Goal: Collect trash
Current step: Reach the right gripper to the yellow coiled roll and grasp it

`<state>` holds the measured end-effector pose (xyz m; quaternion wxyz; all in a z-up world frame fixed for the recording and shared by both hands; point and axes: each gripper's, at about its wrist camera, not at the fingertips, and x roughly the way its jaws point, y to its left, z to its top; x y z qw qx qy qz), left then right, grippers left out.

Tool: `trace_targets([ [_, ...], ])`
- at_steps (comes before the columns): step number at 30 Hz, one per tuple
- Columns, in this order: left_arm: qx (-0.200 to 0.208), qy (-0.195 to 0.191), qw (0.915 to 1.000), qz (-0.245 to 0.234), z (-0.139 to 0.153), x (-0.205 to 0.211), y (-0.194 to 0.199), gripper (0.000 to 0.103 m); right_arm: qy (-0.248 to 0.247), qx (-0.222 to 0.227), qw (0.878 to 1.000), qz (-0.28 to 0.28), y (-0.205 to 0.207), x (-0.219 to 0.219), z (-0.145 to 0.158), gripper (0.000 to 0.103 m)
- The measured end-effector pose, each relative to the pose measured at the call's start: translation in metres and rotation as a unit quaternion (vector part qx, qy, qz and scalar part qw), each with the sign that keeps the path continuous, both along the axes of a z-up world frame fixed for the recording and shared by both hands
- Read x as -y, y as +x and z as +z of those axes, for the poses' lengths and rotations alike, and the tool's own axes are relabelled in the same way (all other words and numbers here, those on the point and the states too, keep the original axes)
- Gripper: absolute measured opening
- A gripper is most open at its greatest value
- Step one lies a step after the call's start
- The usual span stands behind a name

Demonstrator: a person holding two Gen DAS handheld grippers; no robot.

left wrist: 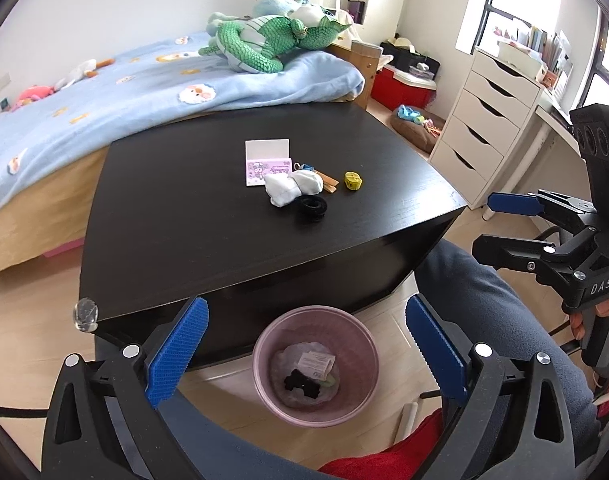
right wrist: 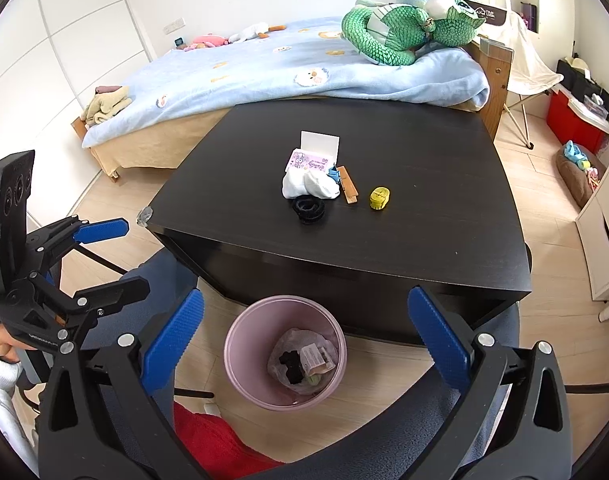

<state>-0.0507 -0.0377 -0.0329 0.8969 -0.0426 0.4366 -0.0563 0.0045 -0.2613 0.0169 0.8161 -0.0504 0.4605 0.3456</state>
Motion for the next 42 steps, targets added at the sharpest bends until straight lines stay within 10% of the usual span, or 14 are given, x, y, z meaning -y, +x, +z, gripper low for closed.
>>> trace_targets([
  [24, 0.019, -0.005, 0.9995, 0.027, 0.008, -0.023, 0.03, 0.095, -0.019, -0.005, 1.0, -0.01, 0.073, -0.013, -0.004, 0.1],
  [42, 0.009, -0.008, 0.9989, 0.045, 0.003, -0.035, 0.034, 0.095, -0.115, -0.038, 0.992, 0.041, 0.159, -0.056, -0.062, 0.1],
])
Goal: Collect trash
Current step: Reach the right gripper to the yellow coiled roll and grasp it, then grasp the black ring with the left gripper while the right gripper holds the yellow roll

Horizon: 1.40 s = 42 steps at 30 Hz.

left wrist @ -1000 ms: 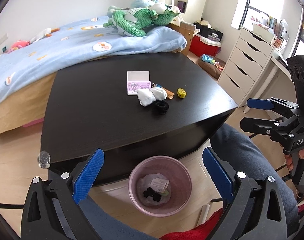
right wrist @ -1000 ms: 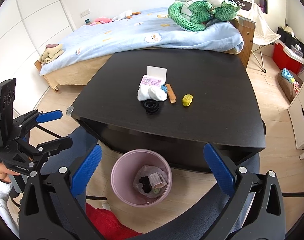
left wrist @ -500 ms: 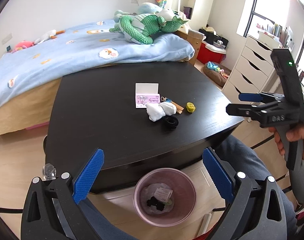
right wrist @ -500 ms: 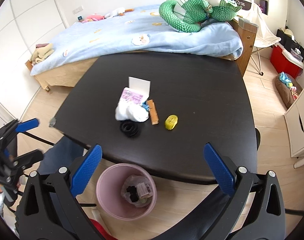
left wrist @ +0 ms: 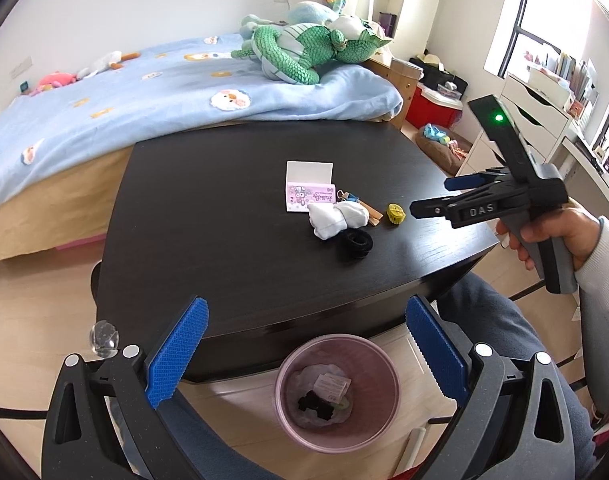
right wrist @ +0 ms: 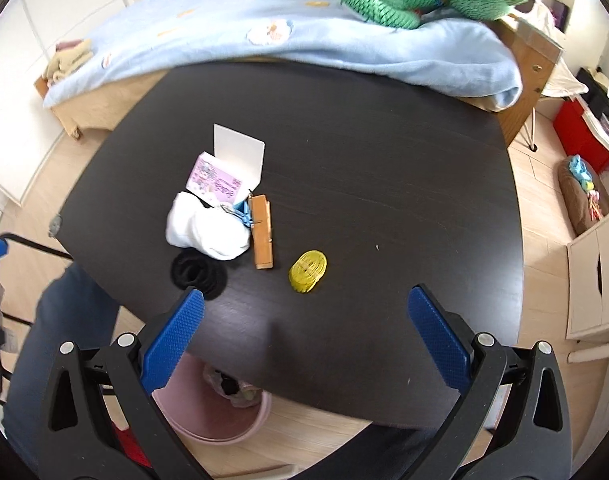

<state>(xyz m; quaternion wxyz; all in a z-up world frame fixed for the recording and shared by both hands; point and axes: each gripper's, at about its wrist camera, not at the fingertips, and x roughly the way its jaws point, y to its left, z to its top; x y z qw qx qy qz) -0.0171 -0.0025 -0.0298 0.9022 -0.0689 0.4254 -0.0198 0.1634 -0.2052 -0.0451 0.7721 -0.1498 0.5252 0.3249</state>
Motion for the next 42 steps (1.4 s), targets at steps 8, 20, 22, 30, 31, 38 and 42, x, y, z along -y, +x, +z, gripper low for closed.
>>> trace_targets([
  [8, -0.002, -0.002, 1.0, 0.002, -0.002, -0.001, 0.0, 0.095, -0.025, -0.026, 0.998, 0.047, 0.016, -0.019, -0.024, 0.087],
  [20, -0.007, -0.006, 1.0, 0.004, -0.006, -0.003, -0.002, 0.095, -0.048, -0.049, 0.995, 0.072, 0.022, -0.027, -0.046, 0.051],
  [22, -0.008, -0.007, 0.9999, 0.004, -0.007, -0.003, -0.002, 0.095, -0.044, -0.046, 0.995, 0.072, 0.022, -0.028, -0.046, 0.048],
  [30, -0.011, -0.01, 0.9999, 0.002, -0.009, -0.001, 0.0, 0.095, -0.057, -0.032, 0.995, 0.076, 0.02, -0.031, -0.046, 0.026],
  [31, -0.011, -0.009, 0.9999, 0.001, -0.01, 0.0, 0.001, 0.095, -0.057, -0.03, 0.995, 0.076, 0.02, -0.031, -0.046, 0.026],
  [38, -0.006, -0.006, 0.9999, -0.007, -0.006, 0.007, 0.012, 0.095, -0.053, -0.02, 0.996, 0.067, 0.014, -0.024, -0.04, 0.025],
  [42, -0.003, -0.011, 0.9999, -0.011, -0.004, 0.012, 0.023, 0.095, -0.045, -0.021, 0.998, 0.049, 0.011, -0.014, -0.032, 0.025],
])
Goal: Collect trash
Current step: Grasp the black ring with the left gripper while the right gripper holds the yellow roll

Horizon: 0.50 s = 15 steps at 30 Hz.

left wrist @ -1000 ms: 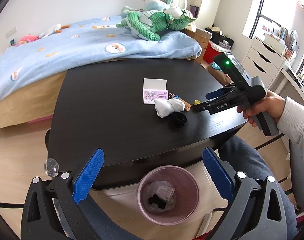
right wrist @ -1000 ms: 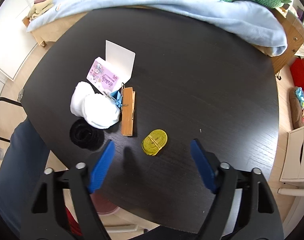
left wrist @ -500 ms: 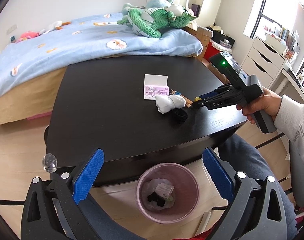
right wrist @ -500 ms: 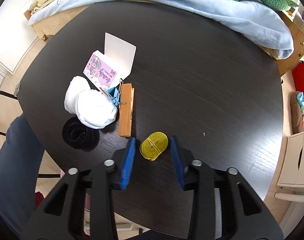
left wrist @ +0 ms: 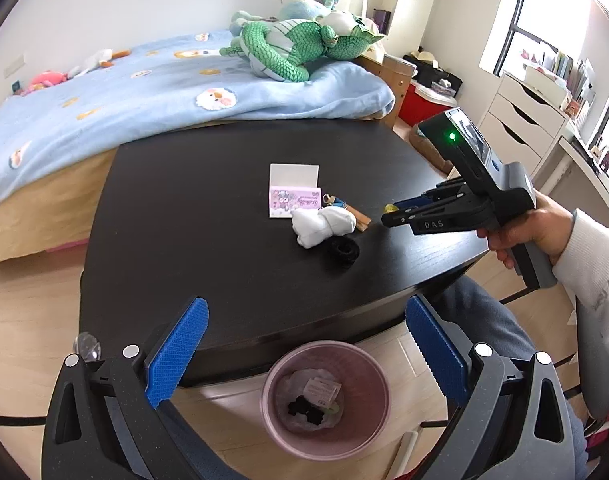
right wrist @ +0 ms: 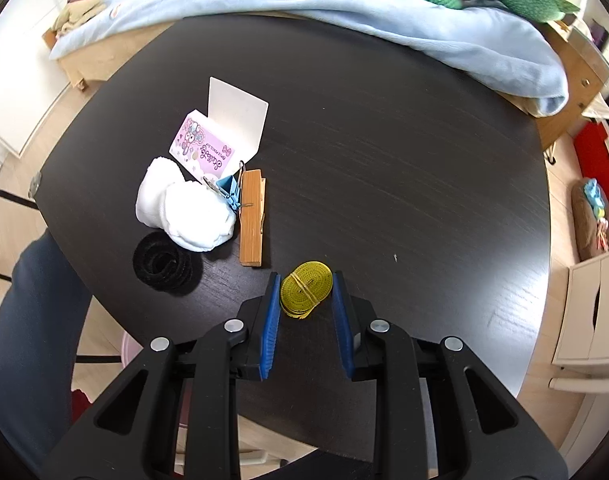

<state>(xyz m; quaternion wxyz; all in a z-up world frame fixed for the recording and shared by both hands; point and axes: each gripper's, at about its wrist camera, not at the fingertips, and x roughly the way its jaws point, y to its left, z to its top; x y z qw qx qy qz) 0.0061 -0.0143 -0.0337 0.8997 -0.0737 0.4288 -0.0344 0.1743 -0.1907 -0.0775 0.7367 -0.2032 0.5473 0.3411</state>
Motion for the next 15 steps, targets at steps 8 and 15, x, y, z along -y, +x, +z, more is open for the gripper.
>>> trace_targets([
  [8, -0.01, -0.003, 0.9999, -0.014, -0.003, 0.011, 0.029, 0.095, 0.013, 0.001, 1.0, -0.026, -0.002, 0.008, 0.012, 0.025],
  [15, -0.039, 0.004, 0.9986, -0.034, -0.014, 0.027, 0.062, 0.095, 0.021, -0.002, 0.999, -0.042, 0.002, 0.019, 0.017, 0.025],
])
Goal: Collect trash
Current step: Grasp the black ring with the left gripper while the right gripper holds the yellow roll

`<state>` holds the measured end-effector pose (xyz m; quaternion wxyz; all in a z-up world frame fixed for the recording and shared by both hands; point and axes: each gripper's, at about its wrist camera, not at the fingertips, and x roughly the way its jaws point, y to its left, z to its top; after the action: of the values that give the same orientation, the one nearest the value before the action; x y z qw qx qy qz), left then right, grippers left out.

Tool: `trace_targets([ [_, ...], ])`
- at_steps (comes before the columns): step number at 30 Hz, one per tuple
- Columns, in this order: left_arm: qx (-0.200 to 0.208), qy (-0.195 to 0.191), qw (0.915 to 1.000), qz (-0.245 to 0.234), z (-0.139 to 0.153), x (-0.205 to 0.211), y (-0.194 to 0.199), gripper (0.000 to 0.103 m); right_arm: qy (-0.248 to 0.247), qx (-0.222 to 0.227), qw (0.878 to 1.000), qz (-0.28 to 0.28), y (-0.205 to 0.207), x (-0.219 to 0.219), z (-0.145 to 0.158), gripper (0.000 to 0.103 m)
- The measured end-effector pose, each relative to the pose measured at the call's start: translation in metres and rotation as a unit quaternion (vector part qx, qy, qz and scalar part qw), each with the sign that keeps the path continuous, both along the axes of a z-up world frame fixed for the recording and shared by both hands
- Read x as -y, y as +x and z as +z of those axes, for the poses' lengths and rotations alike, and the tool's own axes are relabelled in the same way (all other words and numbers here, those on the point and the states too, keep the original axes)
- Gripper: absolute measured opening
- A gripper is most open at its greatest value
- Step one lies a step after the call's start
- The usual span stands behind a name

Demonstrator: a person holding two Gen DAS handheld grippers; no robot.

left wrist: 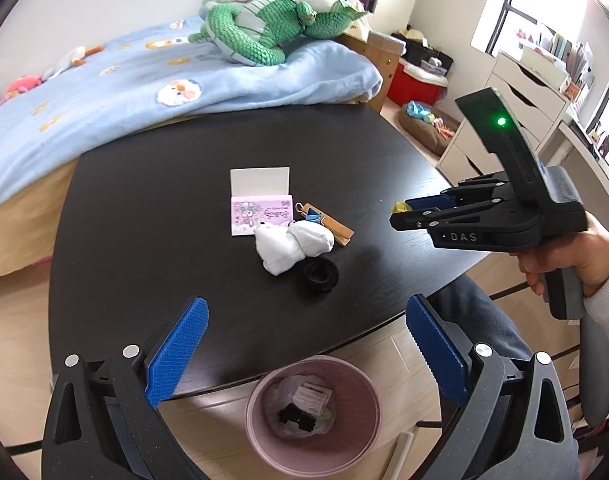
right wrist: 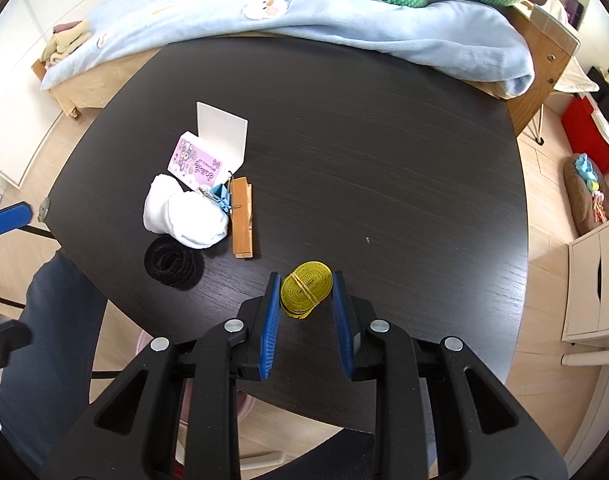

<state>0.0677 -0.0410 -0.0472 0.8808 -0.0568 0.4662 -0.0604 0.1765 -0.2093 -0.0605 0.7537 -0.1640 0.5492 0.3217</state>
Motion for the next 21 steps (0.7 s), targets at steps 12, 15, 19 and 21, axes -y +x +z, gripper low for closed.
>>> trace_targets([
  [12, -0.076, 0.004, 0.9968, 0.023, -0.042, 0.017, 0.049, 0.095, 0.001, 0.002, 1.0, -0.011, 0.004, 0.013, 0.0, 0.025],
  [15, -0.087, 0.01, 0.9956, 0.035, -0.052, 0.02, 0.056, 0.095, 0.002, 0.002, 1.0, -0.012, 0.004, 0.017, 0.001, 0.025],
  [19, -0.096, 0.008, 0.9943, 0.045, -0.061, 0.022, 0.061, 0.085, 0.004, 0.002, 1.0, -0.013, 0.004, 0.019, 0.001, 0.025],
  [21, -0.1, 0.007, 0.9939, 0.046, -0.064, 0.023, 0.062, 0.08, 0.005, 0.002, 1.0, -0.013, 0.004, 0.019, 0.001, 0.025],
])
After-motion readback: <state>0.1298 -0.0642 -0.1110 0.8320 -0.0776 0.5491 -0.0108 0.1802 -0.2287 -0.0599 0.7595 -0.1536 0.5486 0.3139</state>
